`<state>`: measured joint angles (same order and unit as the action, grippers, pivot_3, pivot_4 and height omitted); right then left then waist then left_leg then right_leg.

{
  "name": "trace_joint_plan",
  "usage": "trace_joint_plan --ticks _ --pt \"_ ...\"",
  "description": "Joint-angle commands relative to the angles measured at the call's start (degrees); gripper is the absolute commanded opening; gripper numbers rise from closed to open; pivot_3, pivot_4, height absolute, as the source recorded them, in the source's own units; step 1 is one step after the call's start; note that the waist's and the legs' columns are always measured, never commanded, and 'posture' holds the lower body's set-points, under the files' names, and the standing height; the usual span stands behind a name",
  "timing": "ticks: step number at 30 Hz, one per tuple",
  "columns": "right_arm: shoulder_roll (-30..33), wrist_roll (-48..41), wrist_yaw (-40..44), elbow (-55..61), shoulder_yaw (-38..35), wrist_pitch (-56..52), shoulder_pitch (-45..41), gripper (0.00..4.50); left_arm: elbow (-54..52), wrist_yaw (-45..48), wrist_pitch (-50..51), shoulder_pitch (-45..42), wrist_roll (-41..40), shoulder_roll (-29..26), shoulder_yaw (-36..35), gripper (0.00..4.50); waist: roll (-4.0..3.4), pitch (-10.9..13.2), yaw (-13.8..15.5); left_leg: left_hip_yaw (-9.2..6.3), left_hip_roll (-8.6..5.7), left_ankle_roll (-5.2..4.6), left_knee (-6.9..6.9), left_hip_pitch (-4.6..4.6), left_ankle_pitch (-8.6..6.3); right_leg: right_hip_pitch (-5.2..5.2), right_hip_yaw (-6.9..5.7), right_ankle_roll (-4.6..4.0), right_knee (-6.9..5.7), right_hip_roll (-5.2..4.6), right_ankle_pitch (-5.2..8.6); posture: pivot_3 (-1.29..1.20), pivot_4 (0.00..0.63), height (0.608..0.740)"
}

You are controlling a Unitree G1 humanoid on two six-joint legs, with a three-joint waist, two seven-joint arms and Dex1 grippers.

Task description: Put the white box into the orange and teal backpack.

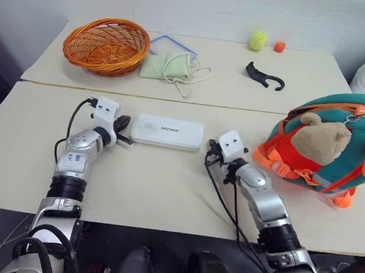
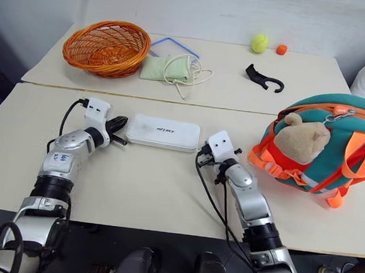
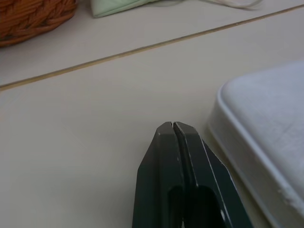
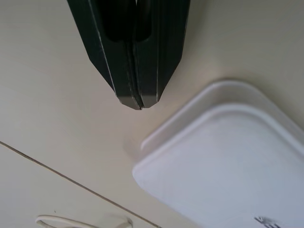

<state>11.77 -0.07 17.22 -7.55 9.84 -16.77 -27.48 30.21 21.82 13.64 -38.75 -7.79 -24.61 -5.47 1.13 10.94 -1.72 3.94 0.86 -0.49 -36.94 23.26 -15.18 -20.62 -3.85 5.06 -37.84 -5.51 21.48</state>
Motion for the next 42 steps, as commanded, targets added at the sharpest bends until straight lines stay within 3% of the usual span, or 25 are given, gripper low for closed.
trace_joint_plan --ticks 1,8,17,29,36,39,42 --pt "-0.89 0.29 0.04 -1.39 -0.49 2.88 -1.55 0.00 -1.62 0.94 -0.45 0.38 -0.07 0.62 0.16 0.03 0.00 0.00 0.10 0.00 0.00 0.00 0.00 0.01 0.00 0.00 0.00 0.00 0.01 0.00 0.00 0.00 0.150 0.740" --pt "-0.03 -0.45 3.83 1.66 0.09 2.37 0.31 0.00 -9.40 5.39 1.88 5.75 -0.82 1.20 1.84 0.03 0.00 0.00 0.11 -0.02 -0.01 -0.03 -0.02 0.02 -0.02 0.02 0.00 0.00 0.01 -0.03 0.00 0.00 0.150 0.740" --pt "3.39 -2.70 11.20 13.72 1.45 -3.28 6.35 0.00 -25.39 10.79 6.42 18.33 -3.88 -0.69 1.13 0.03 0.00 0.00 0.05 -0.02 0.02 -0.02 0.04 -0.01 -0.04 0.03 0.06 0.00 0.03 -0.02 0.00 0.00 0.150 0.740" --pt "15.52 -7.12 20.01 32.94 -2.24 -12.06 19.72 0.00 -49.07 14.68 17.90 36.41 -11.58 -5.25 -0.68 0.03 0.00 0.00 0.19 -0.04 0.03 -0.12 0.09 -0.05 -0.18 0.10 0.13 -0.01 0.37 -0.08 0.00 0.00 0.150 0.740" --pt "20.72 -8.50 20.94 35.32 -6.23 -14.51 24.61 0.00 -51.77 15.73 22.42 42.21 -13.69 -8.78 -2.89 0.03 -0.01 -0.01 0.18 -0.05 0.03 -0.14 0.11 -0.09 -0.23 0.14 0.14 -0.02 0.43 -0.09 0.01 0.00 0.150 0.740" --pt "20.79 -10.48 20.05 36.47 -8.46 -17.67 25.32 0.00 -50.31 16.97 24.65 44.19 -16.06 -10.09 -4.96 0.60 -0.02 -0.01 0.10 -0.05 0.03 -0.14 0.13 -0.10 -0.24 0.15 0.15 -0.03 0.44 -0.10 0.02 0.00 0.150 0.740" --pt "22.46 -11.10 20.99 36.63 -9.91 -17.90 26.11 0.00 -47.89 21.06 32.90 44.99 -23.97 -13.77 -11.26 1.46 -0.04 -0.02 -0.03 -0.05 0.06 -0.13 0.15 -0.15 -0.24 0.16 0.16 -0.07 0.43 -0.09 0.04 0.00 0.150 0.740"
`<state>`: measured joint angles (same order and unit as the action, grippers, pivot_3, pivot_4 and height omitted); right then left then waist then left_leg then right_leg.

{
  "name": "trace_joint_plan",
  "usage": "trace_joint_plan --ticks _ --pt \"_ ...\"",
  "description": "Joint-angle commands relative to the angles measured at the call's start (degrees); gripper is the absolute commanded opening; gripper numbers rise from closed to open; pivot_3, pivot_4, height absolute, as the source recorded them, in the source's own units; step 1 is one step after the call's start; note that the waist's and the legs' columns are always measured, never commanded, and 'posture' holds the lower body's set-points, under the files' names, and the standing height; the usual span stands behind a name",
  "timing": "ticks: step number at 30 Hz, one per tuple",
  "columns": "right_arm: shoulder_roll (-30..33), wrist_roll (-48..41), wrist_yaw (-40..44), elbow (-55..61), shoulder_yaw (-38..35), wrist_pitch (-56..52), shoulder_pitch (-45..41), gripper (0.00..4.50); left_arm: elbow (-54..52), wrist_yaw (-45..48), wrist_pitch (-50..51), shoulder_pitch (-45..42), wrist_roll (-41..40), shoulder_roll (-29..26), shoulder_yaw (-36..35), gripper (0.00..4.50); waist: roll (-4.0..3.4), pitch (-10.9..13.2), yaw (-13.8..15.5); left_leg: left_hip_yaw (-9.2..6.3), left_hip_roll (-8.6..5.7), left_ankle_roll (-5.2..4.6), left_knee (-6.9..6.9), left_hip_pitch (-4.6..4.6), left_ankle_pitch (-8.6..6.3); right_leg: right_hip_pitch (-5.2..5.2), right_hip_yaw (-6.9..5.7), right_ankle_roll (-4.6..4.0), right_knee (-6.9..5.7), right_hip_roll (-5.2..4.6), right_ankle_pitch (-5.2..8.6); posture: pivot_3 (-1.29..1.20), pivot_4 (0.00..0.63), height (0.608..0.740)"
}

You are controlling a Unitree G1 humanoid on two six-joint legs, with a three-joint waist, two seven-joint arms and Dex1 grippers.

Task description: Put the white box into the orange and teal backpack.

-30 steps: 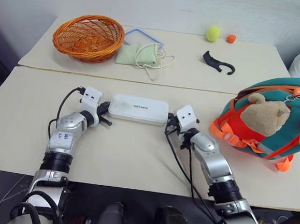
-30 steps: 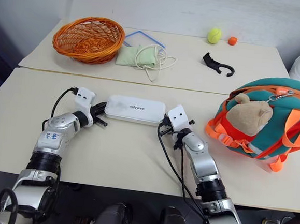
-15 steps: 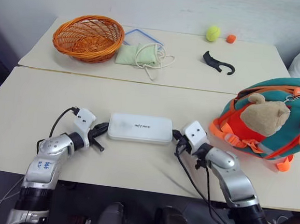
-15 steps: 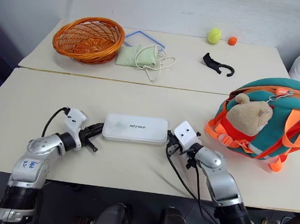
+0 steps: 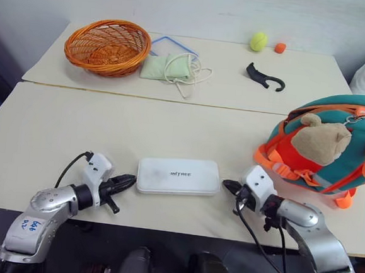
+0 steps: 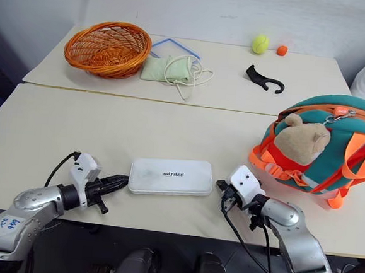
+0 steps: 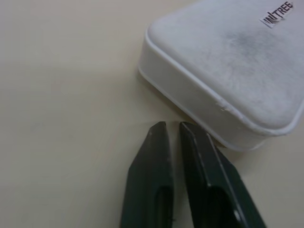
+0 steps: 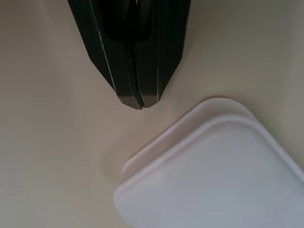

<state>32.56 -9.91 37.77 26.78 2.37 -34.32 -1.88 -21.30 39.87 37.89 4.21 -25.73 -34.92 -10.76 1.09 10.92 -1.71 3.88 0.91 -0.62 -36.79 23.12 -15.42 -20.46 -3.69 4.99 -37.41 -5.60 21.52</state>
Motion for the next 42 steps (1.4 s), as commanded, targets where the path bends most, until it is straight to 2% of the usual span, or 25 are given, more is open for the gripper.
trace_joint_plan --ticks 1,2,4,8,10,11,16,21,23,28,36,37,38,42 --pt "2.27 -1.30 0.79 2.09 -2.57 -0.20 0.58 0.00 4.67 2.56 14.21 1.46 -8.51 -5.01 -8.20 1.79 0.00 0.00 -0.05 0.00 0.02 0.01 0.02 -0.03 -0.01 0.00 0.00 -0.04 0.00 0.01 0.02 0.00 0.150 0.740" --pt "3.04 -1.16 1.32 1.43 -2.57 0.39 0.47 0.00 6.94 3.24 22.40 -0.04 -12.14 -7.81 -10.01 2.04 0.00 0.00 -0.05 0.00 0.04 0.03 0.05 -0.05 -0.01 0.00 -0.01 -0.06 -0.02 0.03 0.03 0.00 0.150 0.740" --pt "4.17 -1.21 2.10 0.56 -2.49 1.10 0.17 0.00 9.24 5.33 31.37 -1.88 -17.44 -11.96 -11.35 2.63 0.00 0.00 -0.07 -0.03 0.05 0.02 0.17 -0.14 -0.01 -0.01 -0.02 -0.13 -0.06 0.05 0.07 0.00 0.150 0.740" --pt "5.42 -1.15 4.37 -2.48 -1.53 4.25 -2.00 0.00 18.28 2.37 47.20 -12.16 -23.64 -12.45 -17.37 3.76 -0.02 -0.01 0.08 0.03 0.00 0.02 0.63 -0.49 0.07 0.10 0.03 -0.21 -0.09 0.06 0.12 0.00 0.150 0.740" --pt "5.85 -0.78 5.81 -4.41 -0.38 6.05 -3.56 0.00 22.34 3.76 52.96 -15.74 -28.18 -15.99 -12.42 4.36 0.03 -0.01 0.12 0.01 0.01 0.11 0.64 -0.50 0.12 0.07 0.02 -0.23 -0.17 0.08 0.13 0.00 0.150 0.740" --pt "6.01 -0.57 6.63 -5.37 0.27 7.06 -4.30 0.00 24.64 2.18 54.10 -17.89 -28.81 -15.77 -10.90 4.47 0.05 0.00 0.09 0.00 0.01 0.38 0.64 -0.50 0.28 0.05 0.02 -0.24 -0.22 0.09 0.14 0.00 0.150 0.740" --pt "6.13 0.78 9.92 -9.26 3.91 11.58 -7.74 0.00 33.99 -7.15 54.61 -27.83 -28.52 -9.97 -7.34 4.47 0.00 -0.03 1.05 0.01 -0.08 0.36 0.62 -0.57 0.29 0.13 0.06 -0.24 -0.24 0.03 0.14 0.00 0.150 0.740" --pt "5.20 1.64 11.16 -12.89 6.39 13.80 -11.05 0.00 36.98 -11.85 54.61 -32.92 -32.46 -5.75 -3.23 4.47 -0.01 -0.05 2.19 -0.03 -0.16 0.30 0.51 -0.63 0.28 0.26 0.04 -0.23 -0.27 -0.08 0.14 0.00 0.150 0.740" --pt "4.58 2.20 11.55 -14.49 7.66 14.89 -12.68 0.00 35.45 -11.55 54.61 -34.47 -32.04 -4.95 0.11 4.47 -0.01 -0.05 2.36 -0.07 -0.18 0.26 0.48 -0.74 0.25 0.46 0.01 -0.23 -0.18 -0.09 0.13 0.00 0.150 0.740" --pt "2.79 4.01 11.96 -17.90 10.22 16.97 -15.93 0.00 39.36 -14.88 54.61 -39.93 -30.15 1.57 0.74 4.47 0.00 -0.07 2.63 -0.15 -0.20 0.25 0.43 -0.88 0.22 0.77 -0.11 -0.22 0.02 -0.06 0.13 0.00 0.150 0.740" --pt "1.31 4.78 11.70 -18.42 10.92 16.97 -16.89 0.00 40.33 -15.11 54.61 -41.32 -36.77 3.43 1.68 4.47 0.03 -0.07 2.52 -0.16 -0.19 0.25 0.35 -0.88 0.22 0.82 -0.14 -0.21 0.04 -0.03 0.14 0.00 0.150 0.740" --pt "1.16 4.86 11.61 -18.40 10.90 16.93 -16.89 0.00 40.78 -15.49 54.61 -41.62 -37.27 3.61 1.27 4.08 0.03 -0.07 2.42 -0.16 -0.19 0.25 0.35 -0.88 0.22 0.82 -0.14 -0.21 0.05 -0.03 0.14 0.00 0.150 0.740" --pt "1.01 4.93 11.49 -18.34 10.85 16.96 -16.81 0.00 41.20 -15.90 54.61 -41.87 -37.80 3.75 0.97 3.96 0.03 -0.06 2.26 -0.16 -0.19 0.25 0.35 -0.88 0.22 0.82 -0.14 -0.21 0.06 -0.03 0.14 0.00 0.150 0.740" --pt "0.99 4.91 11.54 -17.79 10.58 17.31 -15.96 0.00 40.52 -15.46 54.61 -41.98 -41.76 2.78 2.67 2.76 0.11 -0.02 1.58 -0.17 -0.18 0.28 0.35 -0.85 0.23 0.80 -0.15 -0.20 0.06 0.00 0.14 0.00 0.150 0.740"
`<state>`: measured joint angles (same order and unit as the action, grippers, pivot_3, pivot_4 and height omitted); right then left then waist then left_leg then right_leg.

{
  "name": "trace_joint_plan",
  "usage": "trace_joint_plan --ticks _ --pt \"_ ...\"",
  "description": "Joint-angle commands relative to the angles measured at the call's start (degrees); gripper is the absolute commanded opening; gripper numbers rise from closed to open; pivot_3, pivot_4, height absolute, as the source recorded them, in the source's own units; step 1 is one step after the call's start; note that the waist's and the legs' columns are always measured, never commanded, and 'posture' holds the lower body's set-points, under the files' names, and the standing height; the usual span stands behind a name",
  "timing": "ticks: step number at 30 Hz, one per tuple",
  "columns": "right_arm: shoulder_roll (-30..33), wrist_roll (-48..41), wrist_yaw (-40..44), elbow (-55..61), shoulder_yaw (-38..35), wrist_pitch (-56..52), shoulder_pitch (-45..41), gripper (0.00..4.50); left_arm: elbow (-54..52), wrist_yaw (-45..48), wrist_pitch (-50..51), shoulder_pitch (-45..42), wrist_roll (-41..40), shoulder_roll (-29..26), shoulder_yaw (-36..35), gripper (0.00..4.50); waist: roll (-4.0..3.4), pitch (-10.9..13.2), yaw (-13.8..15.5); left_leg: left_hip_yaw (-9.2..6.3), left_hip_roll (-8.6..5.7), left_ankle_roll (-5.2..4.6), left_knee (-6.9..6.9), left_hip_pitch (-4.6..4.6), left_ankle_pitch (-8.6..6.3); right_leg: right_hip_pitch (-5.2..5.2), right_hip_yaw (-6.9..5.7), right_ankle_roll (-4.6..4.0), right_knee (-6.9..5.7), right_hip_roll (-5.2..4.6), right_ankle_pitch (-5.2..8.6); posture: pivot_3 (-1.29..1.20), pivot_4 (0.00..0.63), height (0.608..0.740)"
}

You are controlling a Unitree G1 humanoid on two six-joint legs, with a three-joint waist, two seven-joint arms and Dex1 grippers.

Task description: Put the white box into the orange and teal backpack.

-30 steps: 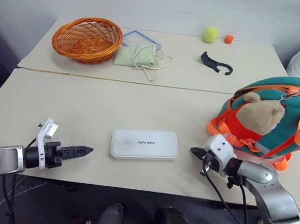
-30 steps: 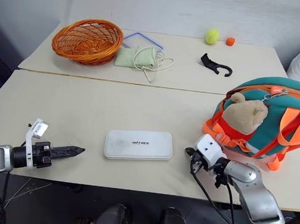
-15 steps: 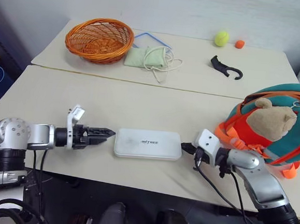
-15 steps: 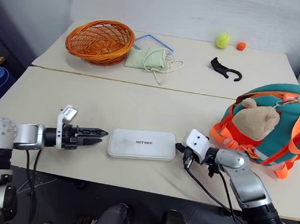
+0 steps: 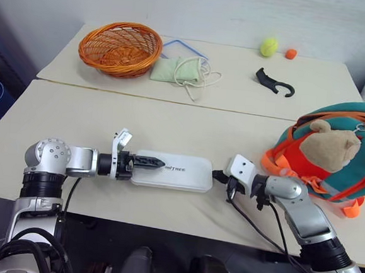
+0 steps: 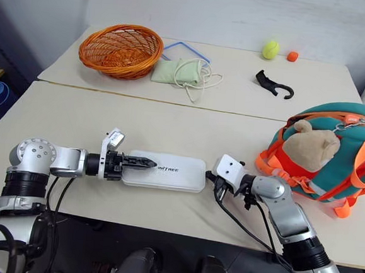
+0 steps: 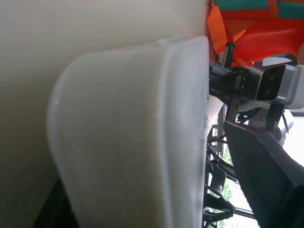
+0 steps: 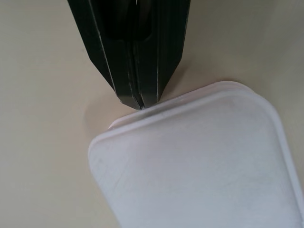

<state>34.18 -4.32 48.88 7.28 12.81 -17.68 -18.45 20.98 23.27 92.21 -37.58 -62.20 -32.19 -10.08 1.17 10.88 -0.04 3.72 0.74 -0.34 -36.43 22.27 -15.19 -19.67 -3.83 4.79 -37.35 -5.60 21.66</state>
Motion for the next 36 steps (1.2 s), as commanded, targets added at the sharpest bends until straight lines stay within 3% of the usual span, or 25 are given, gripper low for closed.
trace_joint_plan --ticks 1,5,8,12,16,19,22,29,36 --pt "-0.41 -0.83 0.62 1.95 -0.12 0.91 1.04 0.00 -2.90 1.77 0.29 0.15 -6.89 -0.80 3.33 2.41 0.07 0.03 -0.14 0.00 0.01 0.01 0.00 0.01 0.01 -0.01 0.00 0.00 -0.01 0.01 0.00 0.00 0.150 0.740" --pt "0.10 -3.83 1.85 3.87 -3.42 2.24 3.74 0.00 -5.75 2.53 0.29 1.14 -12.37 -3.04 5.84 1.38 0.09 0.02 -0.09 -0.03 0.05 0.04 0.02 0.01 -0.01 0.02 0.00 0.00 0.07 0.04 0.00 0.00 0.150 0.740" --pt "-4.99 -17.77 -0.85 8.51 -14.17 -2.59 8.10 0.36 -11.33 2.45 -3.06 3.10 -13.54 -0.69 -0.78 1.32 0.11 0.04 -0.09 -0.03 0.05 0.04 0.12 0.05 -0.01 0.01 0.00 0.00 0.21 0.06 0.00 0.00 0.150 0.740" --pt "-4.25 -25.56 1.17 15.29 -21.78 -4.67 16.17 1.47 -21.78 8.26 -15.30 7.16 -9.20 -0.20 -5.79 1.32 0.10 0.04 -0.08 -0.08 0.10 0.05 0.15 0.16 0.00 -0.03 -0.05 0.00 0.32 0.09 0.00 0.00 0.150 0.740" --pt "-1.54 -27.92 2.17 24.17 -30.46 -3.35 32.71 2.83 -32.02 27.48 -38.88 16.57 6.51 -7.13 -1.61 1.32 0.01 0.01 -0.06 0.03 0.13 0.16 0.47 0.05 -0.05 0.06 -0.05 0.00 0.63 0.18 0.00 0.00 0.150 0.740" --pt "-3.59 -28.04 0.29 27.02 -38.47 -0.40 42.85 3.74 -29.06 37.14 -57.93 19.88 21.56 -13.07 3.65 1.32 -0.04 0.05 0.00 0.17 0.13 0.16 0.62 0.02 -0.05 0.07 0.02 -0.01 0.87 0.22 0.00 0.00 0.150 0.740" --pt "-7.22 -28.38 -1.72 26.28 -45.14 3.03 49.60 4.48 -26.14 40.72 -61.88 18.72 22.61 -13.38 2.77 1.32 -0.04 0.06 0.15 0.18 0.13 0.33 0.77 0.00 -0.15 0.08 0.06 0.00 0.97 0.21 0.00 0.00 0.150 0.740" --pt "-8.78 -33.65 2.45 14.26 -58.89 8.64 58.15 4.48 -28.60 43.63 -62.81 19.29 21.46 -11.69 2.93 1.32 -0.07 0.06 -0.17 0.13 0.15 -0.01 0.84 0.01 -0.18 0.08 0.15 0.03 1.06 0.12 -0.03 0.00 0.150 0.740" --pt "-4.37 -34.61 0.02 9.72 -62.29 10.66 50.41 4.48 -30.36 41.51 -56.63 19.74 18.01 -9.91 1.54 1.32 -0.13 0.09 -1.00 0.14 0.18 -0.25 0.85 -0.04 -0.26 0.07 0.16 0.03 0.97 0.14 -0.02 0.00 0.150 0.740"
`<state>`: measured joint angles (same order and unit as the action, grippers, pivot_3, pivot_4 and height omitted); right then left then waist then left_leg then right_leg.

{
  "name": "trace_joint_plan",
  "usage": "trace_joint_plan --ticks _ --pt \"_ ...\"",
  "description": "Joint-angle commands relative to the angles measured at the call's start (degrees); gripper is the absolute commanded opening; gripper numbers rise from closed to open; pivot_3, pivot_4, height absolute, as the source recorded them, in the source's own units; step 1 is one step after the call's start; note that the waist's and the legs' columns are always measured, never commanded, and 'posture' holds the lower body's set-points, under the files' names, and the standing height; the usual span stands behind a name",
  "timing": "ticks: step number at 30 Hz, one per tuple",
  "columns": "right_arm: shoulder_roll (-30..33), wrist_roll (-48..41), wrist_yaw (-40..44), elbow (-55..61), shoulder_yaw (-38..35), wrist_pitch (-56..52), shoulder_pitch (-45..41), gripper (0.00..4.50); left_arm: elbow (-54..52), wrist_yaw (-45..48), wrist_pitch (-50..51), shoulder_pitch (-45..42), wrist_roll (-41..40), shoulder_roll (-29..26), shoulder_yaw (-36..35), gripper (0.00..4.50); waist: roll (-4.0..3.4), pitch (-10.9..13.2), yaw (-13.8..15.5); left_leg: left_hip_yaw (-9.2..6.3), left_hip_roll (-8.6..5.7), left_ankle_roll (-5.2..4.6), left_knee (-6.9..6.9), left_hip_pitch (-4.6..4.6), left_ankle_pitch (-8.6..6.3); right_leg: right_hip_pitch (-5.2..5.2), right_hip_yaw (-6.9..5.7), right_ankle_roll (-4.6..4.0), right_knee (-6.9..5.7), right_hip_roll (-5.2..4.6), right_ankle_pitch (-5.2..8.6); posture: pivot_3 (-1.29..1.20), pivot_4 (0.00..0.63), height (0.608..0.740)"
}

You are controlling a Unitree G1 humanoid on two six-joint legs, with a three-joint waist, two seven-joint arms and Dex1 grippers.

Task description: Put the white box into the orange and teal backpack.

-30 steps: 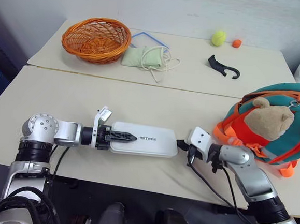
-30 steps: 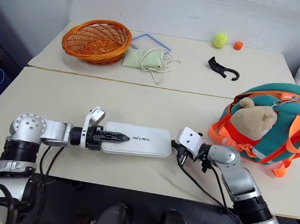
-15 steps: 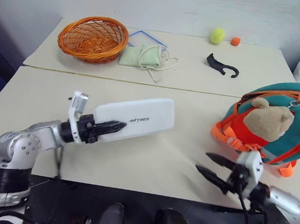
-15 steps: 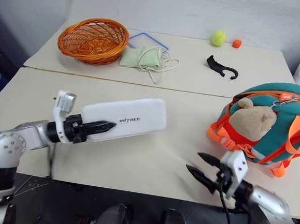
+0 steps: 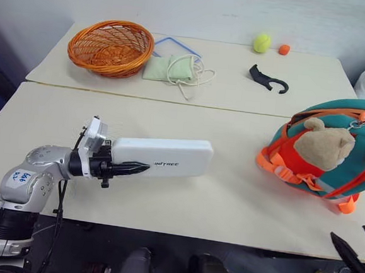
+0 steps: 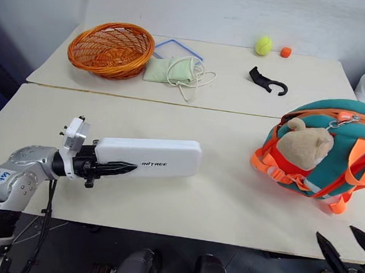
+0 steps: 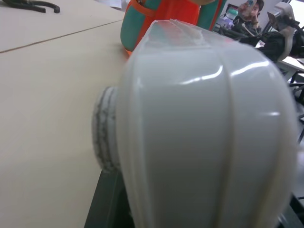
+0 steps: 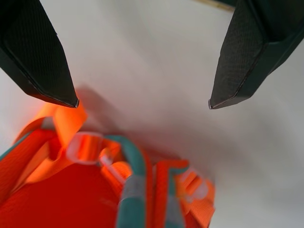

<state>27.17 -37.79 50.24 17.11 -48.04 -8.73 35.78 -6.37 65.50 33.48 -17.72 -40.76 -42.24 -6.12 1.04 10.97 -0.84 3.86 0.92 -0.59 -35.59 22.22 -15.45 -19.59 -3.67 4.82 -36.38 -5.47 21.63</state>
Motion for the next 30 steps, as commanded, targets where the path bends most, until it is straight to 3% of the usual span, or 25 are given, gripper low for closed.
trace_joint_plan --ticks 1,11,14,19,24,30 --pt "3.54 -1.76 -1.89 -0.03 -1.00 1.24 -6.12 4.48 -3.27 -1.05 2.57 -0.04 -3.73 0.29 -2.74 1.32 -0.01 0.01 -0.35 0.00 0.00 -0.05 -0.04 -0.01 0.02 0.01 0.00 0.00 -0.06 -0.01 0.00 0.00 0.150 0.740" --pt "12.35 -4.70 2.54 -3.73 12.45 -5.65 -26.69 4.48 -4.38 -4.81 5.09 -0.74 -6.12 1.62 -6.93 1.32 -0.02 0.03 -0.49 -0.06 -0.04 0.22 -0.12 0.00 0.27 -0.02 -0.06 0.02 -0.29 0.01 -0.01 0.00 0.150 0.740" --pt "12.25 -3.81 3.42 -5.78 16.82 -5.95 -32.02 3.63 -5.04 -7.79 6.25 -0.80 -7.98 2.78 -9.23 1.32 -0.02 0.03 -0.52 -0.08 -0.03 0.15 -0.36 0.07 0.23 0.00 -0.08 0.03 -0.34 0.01 -0.02 0.00 0.150 0.740" --pt "11.90 -4.36 5.31 -5.09 24.05 -8.70 -38.18 1.83 -4.43 -13.81 9.53 -1.87 -12.82 4.84 -13.97 1.32 -0.01 0.03 -0.76 -0.07 -0.03 0.11 -0.47 0.07 0.21 0.00 -0.06 0.07 -0.44 -0.01 -0.04 0.00 0.150 0.740" --pt "12.05 -4.46 10.36 1.47 36.51 -12.25 -46.06 0.12 0.08 -19.33 10.79 -3.77 -14.70 5.81 -18.80 1.32 -0.01 0.04 -0.98 -0.08 0.00 0.17 -0.46 0.06 0.23 -0.05 -0.06 0.07 -0.51 0.02 -0.04 0.00 0.150 0.740" --pt "4.41 -6.09 9.34 6.06 47.77 -15.48 -56.87 0.02 7.59 -23.71 7.08 -2.10 -9.10 6.08 -20.68 1.32 0.05 0.07 -0.85 -0.10 0.01 0.20 -0.47 0.07 0.24 -0.10 -0.08 0.07 -0.54 0.02 -0.04 0.00 0.150 0.740"
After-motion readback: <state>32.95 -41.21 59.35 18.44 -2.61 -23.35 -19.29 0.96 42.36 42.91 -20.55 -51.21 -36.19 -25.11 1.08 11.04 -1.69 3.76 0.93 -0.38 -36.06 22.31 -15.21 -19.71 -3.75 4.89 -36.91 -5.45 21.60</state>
